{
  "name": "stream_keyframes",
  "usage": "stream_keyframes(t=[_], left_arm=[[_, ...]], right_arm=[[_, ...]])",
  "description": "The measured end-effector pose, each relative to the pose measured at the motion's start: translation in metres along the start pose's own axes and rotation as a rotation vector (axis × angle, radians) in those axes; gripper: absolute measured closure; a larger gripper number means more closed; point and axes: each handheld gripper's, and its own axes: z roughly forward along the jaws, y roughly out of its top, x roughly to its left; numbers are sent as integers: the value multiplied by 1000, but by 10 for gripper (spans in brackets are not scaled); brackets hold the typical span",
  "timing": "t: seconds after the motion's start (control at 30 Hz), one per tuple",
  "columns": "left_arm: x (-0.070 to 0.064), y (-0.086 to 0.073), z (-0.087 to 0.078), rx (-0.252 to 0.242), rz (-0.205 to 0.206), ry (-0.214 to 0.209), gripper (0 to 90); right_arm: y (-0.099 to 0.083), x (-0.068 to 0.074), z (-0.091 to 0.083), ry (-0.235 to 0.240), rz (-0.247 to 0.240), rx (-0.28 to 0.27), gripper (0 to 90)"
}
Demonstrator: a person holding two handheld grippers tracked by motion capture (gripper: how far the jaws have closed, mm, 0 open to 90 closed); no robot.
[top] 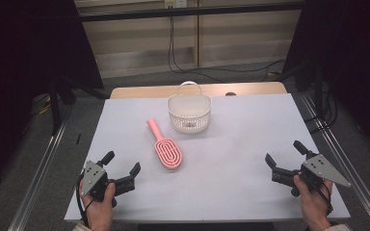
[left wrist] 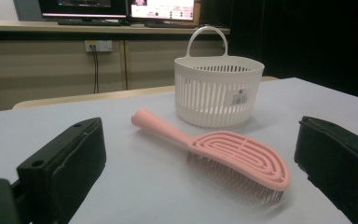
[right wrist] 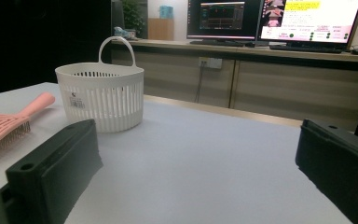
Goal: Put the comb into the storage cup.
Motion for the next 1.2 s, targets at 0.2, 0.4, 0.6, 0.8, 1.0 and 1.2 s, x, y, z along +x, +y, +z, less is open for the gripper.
stream_keyframes(t=[0.2,0.4,0.6,0.8,1.0,1.2], left_arm=[[-2,2,3,43,9,-26,29],[-2,6,7,45,4,-35,51],[-2,8,13,67,0,-61,49],[1,8,23,53,-2,-69,22],[0,12,31,39,-13,-96,20],[-2,15,40,39,-14,-107,12]], right_arm=[[0,0,0,-2,1,4,0],[0,1,0,-1,-10,5,0],[0,1,2,5,-4,9,0],[0,1,1,9,-5,6,0],[0,2,2,9,-8,4,0],[0,1,2,7,-3,6,0]])
